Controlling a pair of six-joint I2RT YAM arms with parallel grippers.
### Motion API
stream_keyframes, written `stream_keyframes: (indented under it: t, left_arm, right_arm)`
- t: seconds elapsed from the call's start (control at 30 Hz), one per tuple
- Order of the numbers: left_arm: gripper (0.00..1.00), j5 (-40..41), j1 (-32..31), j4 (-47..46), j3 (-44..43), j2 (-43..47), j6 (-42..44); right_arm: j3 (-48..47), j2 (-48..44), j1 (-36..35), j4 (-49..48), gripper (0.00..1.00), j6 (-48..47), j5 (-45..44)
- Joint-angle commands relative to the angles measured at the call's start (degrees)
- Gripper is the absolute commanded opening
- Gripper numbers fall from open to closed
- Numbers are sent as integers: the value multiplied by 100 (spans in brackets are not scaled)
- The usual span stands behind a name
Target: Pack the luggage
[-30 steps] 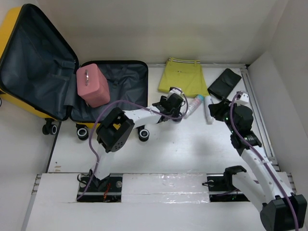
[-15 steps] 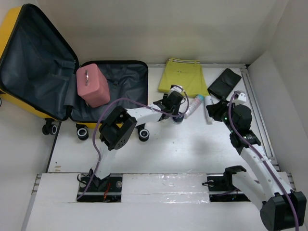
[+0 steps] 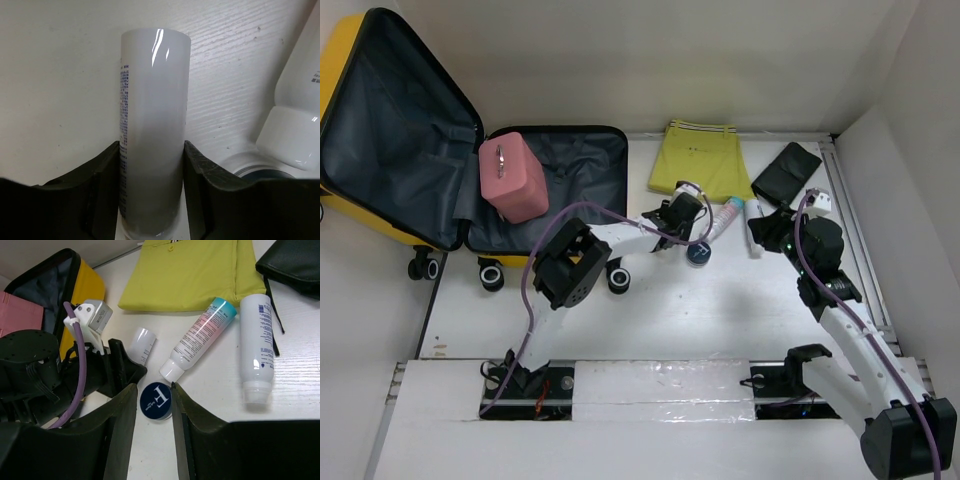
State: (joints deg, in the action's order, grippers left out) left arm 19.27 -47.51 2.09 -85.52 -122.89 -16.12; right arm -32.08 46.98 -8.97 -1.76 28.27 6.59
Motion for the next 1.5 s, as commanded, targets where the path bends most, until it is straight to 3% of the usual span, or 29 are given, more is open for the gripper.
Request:
stream_keyframes:
  t: [0.0, 0.17, 0.33, 0.57, 0.77, 0.87, 0.93, 0.97, 1.0, 1.07, 1.23, 1.27, 1.3, 1.37, 1.43, 1.47]
  left_arm:
    - [12, 33, 22, 143, 26, 712, -207]
    - [12, 85, 22, 275, -131, 1837, -207]
    - [14, 217, 915, 599, -623, 2418, -496]
    - [17, -71, 2725, 1021, -914, 1920, -963]
    - [17, -213, 3510, 1241, -1037, 1242, -1182]
    - [25, -64, 3687, 1364, -1160, 1021, -1183]
    - [41, 111, 3687, 1365, -1160, 934, -1183]
    - [65, 173, 3687, 1425, -1160, 934, -1183]
    - [76, 174, 3687, 1426, -1160, 934, -1183]
    - [84, 174, 3687, 1269, -942, 1187, -1183]
    - [86, 481, 3065, 960, -449, 1934, -1130]
    - [84, 534, 2637, 899, -100, 2240, -1200]
    - [80, 534, 2328, 411, 181, 2417, -1201]
    - [74, 753, 1269, 21, 796, 2725, -1139]
    - [71, 920, 597, -129, 966, 2727, -1200]
    - [68, 991, 306, -199, 1054, 2727, -1314]
  right_arm:
    - [-36, -31, 36, -395, 39, -59, 114]
    - [-36, 21, 36, -448, 39, -59, 167]
    - [-36, 22, -17, -448, 39, -59, 219]
    - [-36, 136, -149, -554, 39, -59, 334]
    - [-36, 241, -263, -554, 39, -111, 281]
    - [-88, 241, -316, -554, 40, -111, 281]
    - [-88, 241, -316, -554, 40, -164, 281]
    - [-88, 294, -316, -554, 42, -164, 229]
    - [-88, 294, -316, -554, 42, -164, 229]
    - [-88, 294, -316, -554, 42, -164, 229]
    - [-88, 294, -368, -554, 42, -164, 176]
    - [-88, 294, -368, -554, 40, -164, 63]
    - [-88, 294, -368, -554, 36, -164, 1]
    - [-36, 163, -368, -554, 18, -164, -183]
    - [17, 57, -368, -501, 4, -103, -508]
    - [17, 5, -368, -362, 4, -103, -649]
